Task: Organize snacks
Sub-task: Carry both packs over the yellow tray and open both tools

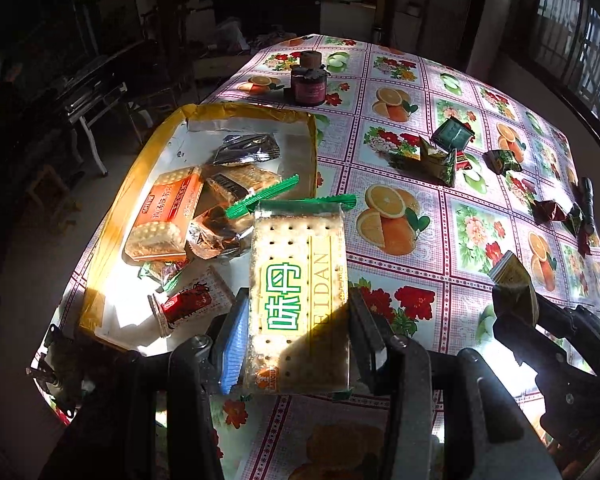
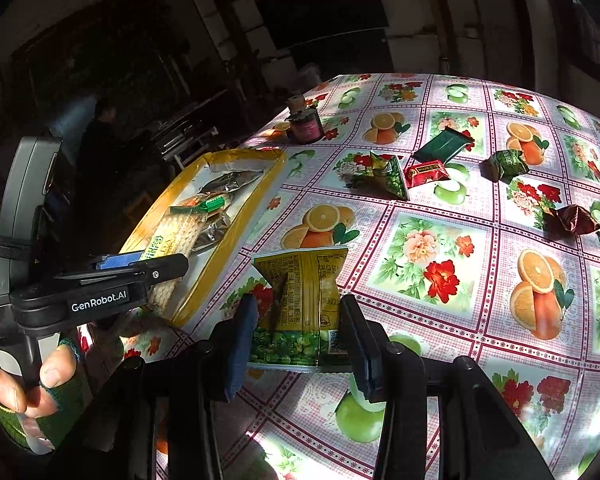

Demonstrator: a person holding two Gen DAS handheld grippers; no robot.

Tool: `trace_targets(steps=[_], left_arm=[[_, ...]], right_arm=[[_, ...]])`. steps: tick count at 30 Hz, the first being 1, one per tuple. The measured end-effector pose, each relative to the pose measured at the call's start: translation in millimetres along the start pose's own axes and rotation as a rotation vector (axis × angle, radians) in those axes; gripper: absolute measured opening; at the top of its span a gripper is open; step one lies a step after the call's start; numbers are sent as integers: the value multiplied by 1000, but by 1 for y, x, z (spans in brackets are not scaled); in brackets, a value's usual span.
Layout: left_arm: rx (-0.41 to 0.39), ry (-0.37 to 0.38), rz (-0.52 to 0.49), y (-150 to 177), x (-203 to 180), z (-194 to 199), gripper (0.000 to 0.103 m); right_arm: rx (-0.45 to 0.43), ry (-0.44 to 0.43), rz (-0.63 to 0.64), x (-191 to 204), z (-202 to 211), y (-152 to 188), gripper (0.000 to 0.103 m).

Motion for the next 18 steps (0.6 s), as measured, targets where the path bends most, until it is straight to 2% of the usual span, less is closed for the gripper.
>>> trace_targets(steps=[11, 18], left_arm=[[11, -35, 95, -1, 46, -7, 45], [36, -68, 172, -2, 85, -20, 45]], right_arm=[[20, -54, 54, 37, -22, -8, 46], [48, -108, 81, 64, -54, -23, 46]])
Point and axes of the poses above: each gripper's, at about its wrist camera, not at the fingertips, and z roughly against the way its jaws point, x to its left, y to its underside, the point moved 1 cm from there along -z, roughly the way its jaws point, and after that the axes turned 9 degrees about -z, right-handed, at the moved point
